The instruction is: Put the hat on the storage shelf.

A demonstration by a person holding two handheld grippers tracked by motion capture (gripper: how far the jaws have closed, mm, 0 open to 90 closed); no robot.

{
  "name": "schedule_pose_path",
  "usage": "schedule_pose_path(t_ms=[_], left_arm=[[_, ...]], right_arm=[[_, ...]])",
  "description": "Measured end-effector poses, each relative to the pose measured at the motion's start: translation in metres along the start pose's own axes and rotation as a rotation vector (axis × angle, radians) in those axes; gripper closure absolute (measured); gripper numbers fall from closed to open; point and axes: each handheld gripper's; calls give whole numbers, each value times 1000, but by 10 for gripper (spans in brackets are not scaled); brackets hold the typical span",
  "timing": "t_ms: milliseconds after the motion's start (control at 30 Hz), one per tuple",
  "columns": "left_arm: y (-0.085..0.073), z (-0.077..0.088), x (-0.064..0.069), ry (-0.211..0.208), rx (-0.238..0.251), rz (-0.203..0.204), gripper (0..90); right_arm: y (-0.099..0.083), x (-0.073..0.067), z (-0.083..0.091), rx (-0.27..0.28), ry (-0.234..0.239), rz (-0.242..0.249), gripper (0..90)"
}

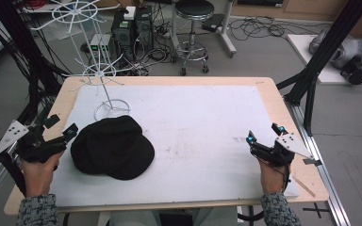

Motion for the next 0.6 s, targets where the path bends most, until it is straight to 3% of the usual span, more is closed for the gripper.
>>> schedule_pose_path(t_ms=[333, 467, 600], left_arm=[[-8, -5, -2, -39, -34, -10, 154], [-12, -8, -4, -44, -52, 0, 158], [-19, -16, -4, -79, -93, 25, 169]], right_arm=[[0, -1, 0, -7, -4, 17, 99], [0, -1, 1, -6, -2, 30, 99], [-1, 0, 3, -6, -5, 29, 99]])
Point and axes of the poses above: each handheld gripper's, and its own axes: z roughly backward along the jaws, y roughly out of its top, x roughly to its right, and after that the axes turned 5 degrees about -x, right-handed
